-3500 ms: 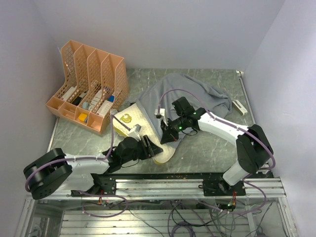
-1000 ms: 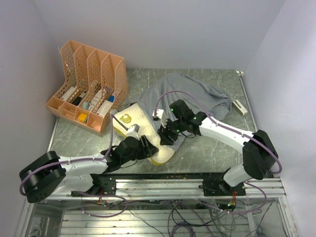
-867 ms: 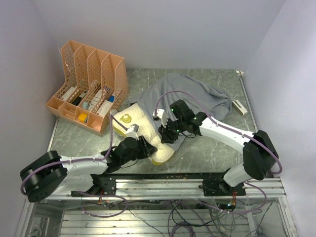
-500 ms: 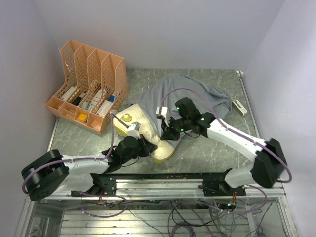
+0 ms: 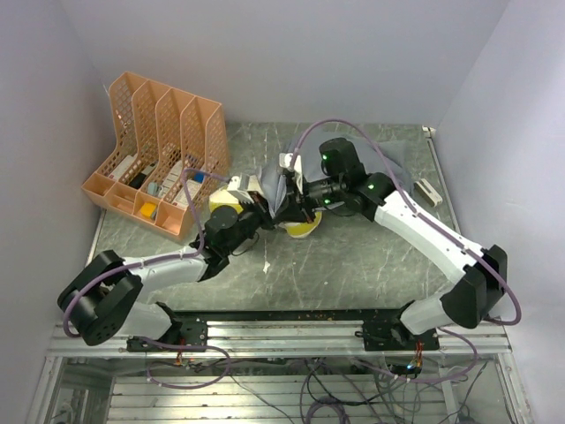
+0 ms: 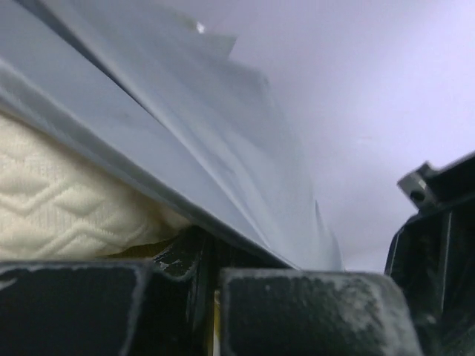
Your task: Put the pillow into the pillowcase
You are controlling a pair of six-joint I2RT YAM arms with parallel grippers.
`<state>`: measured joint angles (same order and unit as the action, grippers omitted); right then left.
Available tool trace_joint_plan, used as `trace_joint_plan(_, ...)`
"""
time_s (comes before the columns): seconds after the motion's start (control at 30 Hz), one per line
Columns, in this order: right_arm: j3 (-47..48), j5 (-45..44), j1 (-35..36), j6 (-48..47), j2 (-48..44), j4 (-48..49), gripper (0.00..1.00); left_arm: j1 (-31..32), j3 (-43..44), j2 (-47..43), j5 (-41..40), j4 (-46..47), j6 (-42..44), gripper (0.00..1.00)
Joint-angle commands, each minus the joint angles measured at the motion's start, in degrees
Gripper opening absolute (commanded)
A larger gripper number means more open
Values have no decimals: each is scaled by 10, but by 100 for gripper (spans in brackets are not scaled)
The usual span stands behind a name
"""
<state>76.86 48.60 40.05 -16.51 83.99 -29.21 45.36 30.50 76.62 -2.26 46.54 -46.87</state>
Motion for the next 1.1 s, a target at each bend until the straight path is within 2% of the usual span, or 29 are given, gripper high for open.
trace_joint_plan(0.0,-9,85,16,34,-61,25,0,-39,0,-25,-22,204,-1,7)
trace_joint_plan(0.2,-52,125,-19,39,-96,44,0,-48,-41,-7,-47,278,14,7)
trace_joint_plan(0.33,-8,162,-23,68,-80,59,0,-48,-38,60,-51,355,24,7)
trace_joint_plan(0.47,30,195,-33,154,-51,127,0,-48,-4,158,-2,379,22,7)
trace_joint_plan(0.6,68,226,-34,254,-34,218,0,-66,-25,233,-13,516,-17,7)
trace_joint_plan(0.63,75,225,-34,277,-33,239,0,-79,-24,236,-11,523,-37,7)
trace_joint_plan(0.77,128,199,-37,293,-21,226,0,-96,13,217,26,519,-40,7)
trace_joint_plan(0.9,159,180,-42,316,-6,230,0,-99,77,166,68,444,-31,7)
trace_joint_plan(1.07,149,188,-53,263,-1,182,0,-97,120,122,136,363,-26,7)
